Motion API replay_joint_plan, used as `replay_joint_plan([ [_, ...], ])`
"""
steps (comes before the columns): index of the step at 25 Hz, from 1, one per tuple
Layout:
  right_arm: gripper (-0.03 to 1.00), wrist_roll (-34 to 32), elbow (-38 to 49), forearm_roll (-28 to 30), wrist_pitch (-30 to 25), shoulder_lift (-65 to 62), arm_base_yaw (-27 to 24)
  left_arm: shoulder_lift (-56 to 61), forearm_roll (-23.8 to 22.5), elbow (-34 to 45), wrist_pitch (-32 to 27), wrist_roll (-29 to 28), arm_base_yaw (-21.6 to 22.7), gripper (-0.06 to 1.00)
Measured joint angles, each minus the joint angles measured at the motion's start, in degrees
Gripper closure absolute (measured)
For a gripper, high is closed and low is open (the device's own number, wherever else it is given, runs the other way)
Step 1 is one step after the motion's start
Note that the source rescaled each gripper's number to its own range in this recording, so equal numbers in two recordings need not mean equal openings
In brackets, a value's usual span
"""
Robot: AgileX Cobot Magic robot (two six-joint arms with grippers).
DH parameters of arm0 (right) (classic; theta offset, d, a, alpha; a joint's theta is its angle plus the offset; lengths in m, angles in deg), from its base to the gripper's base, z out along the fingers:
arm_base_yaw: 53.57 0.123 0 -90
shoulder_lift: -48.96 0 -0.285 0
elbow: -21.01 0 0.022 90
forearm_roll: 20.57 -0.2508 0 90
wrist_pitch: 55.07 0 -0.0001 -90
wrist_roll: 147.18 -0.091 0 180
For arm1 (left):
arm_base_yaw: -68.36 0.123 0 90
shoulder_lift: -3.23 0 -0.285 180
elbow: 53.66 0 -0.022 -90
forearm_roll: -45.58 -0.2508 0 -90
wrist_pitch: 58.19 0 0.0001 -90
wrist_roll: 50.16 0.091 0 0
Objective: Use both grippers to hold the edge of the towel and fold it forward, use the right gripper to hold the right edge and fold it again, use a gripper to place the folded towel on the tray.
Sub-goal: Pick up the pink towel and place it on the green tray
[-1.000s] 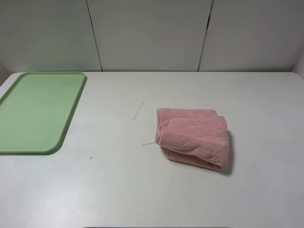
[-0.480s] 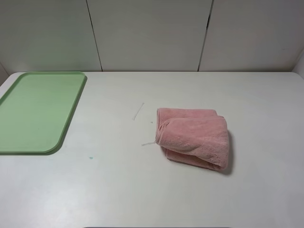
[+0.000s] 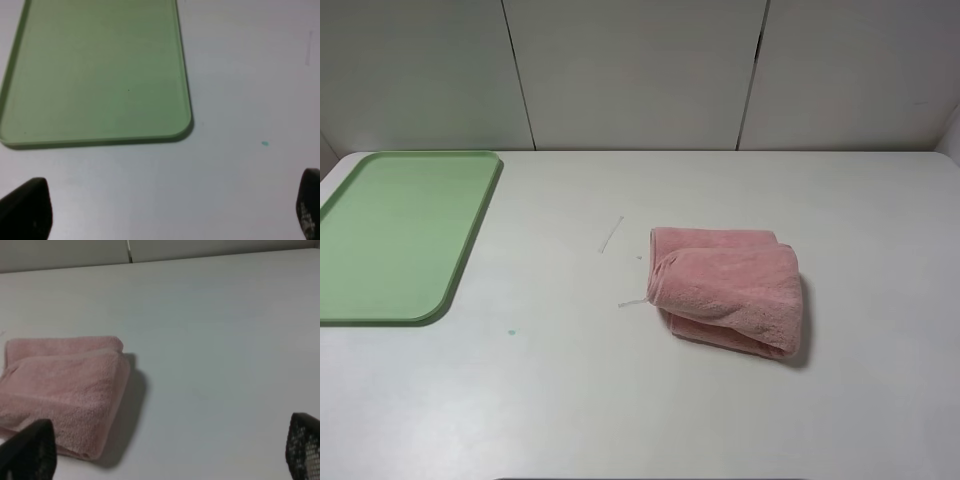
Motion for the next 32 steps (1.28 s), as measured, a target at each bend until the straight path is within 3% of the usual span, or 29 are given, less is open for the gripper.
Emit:
replay_joint_plan([
  [6,-0.03,0.0,0.0,0.0,0.0,0.0,0.0,0.0,0.0,0.0,0.1,0.0,0.0,-0.04],
  [12,-0.03,0.0,0.0,0.0,0.0,0.0,0.0,-0.3,2.4,0.4,0.2,3.6,0.0,-0.04],
  [21,-0.03,0.0,0.0,0.0,0.0,0.0,0.0,-15.6,9.4,0.0,1.2,4.6,0.0,-0.03],
  [26,-0.03,0.0,0.0,0.0,0.0,0.0,0.0,-26.3,14.0,-0.6,7.7,6.6,0.0,-0.03],
  [32,-0.03,0.0,0.0,0.0,0.0,0.0,0.0,-39.9,22.4,-0.6,18.3,14.0,0.0,-0.03],
])
